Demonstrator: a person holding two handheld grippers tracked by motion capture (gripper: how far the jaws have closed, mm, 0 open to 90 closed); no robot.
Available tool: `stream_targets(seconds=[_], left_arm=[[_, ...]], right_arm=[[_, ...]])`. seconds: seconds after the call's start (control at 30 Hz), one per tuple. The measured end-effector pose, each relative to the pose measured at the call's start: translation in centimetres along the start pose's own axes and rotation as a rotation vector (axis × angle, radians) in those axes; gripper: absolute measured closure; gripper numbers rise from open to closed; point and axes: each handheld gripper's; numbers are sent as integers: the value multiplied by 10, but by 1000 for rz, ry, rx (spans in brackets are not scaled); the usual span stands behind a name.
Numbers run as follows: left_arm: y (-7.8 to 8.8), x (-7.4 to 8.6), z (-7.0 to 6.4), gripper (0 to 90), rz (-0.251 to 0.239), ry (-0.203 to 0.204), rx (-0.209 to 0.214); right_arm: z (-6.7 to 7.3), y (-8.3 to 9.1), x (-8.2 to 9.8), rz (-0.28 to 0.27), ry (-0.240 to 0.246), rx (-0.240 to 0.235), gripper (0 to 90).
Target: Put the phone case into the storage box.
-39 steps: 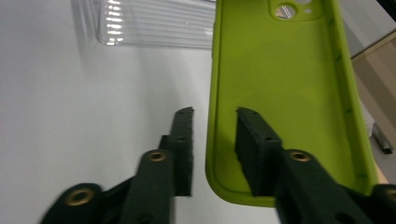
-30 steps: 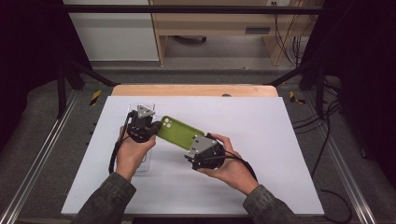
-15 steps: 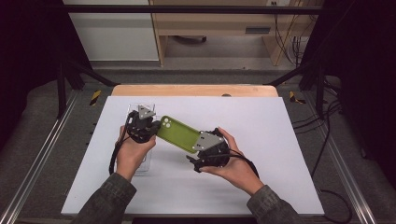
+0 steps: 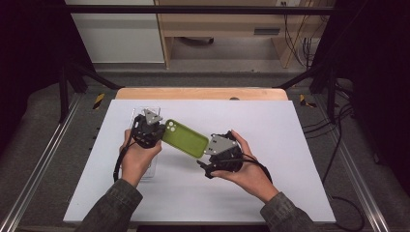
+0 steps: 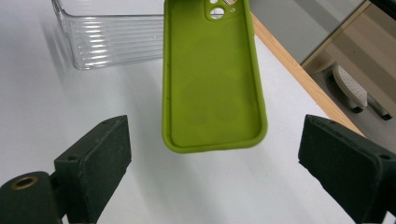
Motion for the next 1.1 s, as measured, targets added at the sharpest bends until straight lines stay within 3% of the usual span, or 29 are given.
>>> stream_targets(seconds=[0.57,0.87,0.97,1.1], left_arm=[[4,0,2,873,-11,-28,-42],[5,0,2,873,-15,-34,-53],[5,0,0,873,-17,-40,-58],[6,-1,-2,873,-18,-53,-63]], right_arm=[[-20,18,16,-13,-52,45,78],[-35,33,33,-58,-122,92,81],[-41,38,41,-87,-147,137,83],[-48,44,50,-94,-176,147,78]])
Point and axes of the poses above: each handheld gripper's, and its own axes: y roughly backward along the jaws, x roughly out of its underside, z roughly to its left, and after that the axes turned 6 degrees about -y, right-handed
